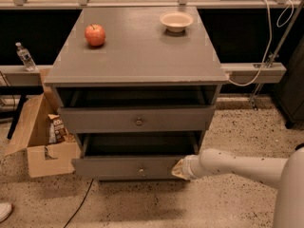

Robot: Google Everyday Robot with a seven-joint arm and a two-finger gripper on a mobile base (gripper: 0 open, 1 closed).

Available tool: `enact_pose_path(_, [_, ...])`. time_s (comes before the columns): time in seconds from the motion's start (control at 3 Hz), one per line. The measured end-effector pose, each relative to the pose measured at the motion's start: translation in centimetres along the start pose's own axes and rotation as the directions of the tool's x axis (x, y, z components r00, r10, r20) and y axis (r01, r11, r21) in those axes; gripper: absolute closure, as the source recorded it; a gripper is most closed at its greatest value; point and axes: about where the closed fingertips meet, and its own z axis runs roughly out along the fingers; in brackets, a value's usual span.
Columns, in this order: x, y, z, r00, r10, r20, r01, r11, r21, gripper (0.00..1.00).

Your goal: Close middle drawer

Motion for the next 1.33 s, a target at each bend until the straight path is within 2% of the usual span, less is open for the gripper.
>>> enact_pose_path(0.33, [-0.4, -2.0, 0.6, 0.999, 0.012, 0.034, -0.014, 0.9979, 0.063, 1.00])
enact_pose_path(0.67, [-0.2, -4.1, 0.8, 0.997, 0.029, 0.074, -0.038, 0.9907, 0.130, 1.00])
enact_pose_path(1.0, [0.2, -6.4, 0.8, 0.993, 0.043, 0.112, -0.063, 0.9812, 0.182, 1.00])
enact_pose_path(1.33, [0.4, -8.6, 1.2, 0.987, 0.052, 0.154, -0.084, 0.9741, 0.210, 1.00])
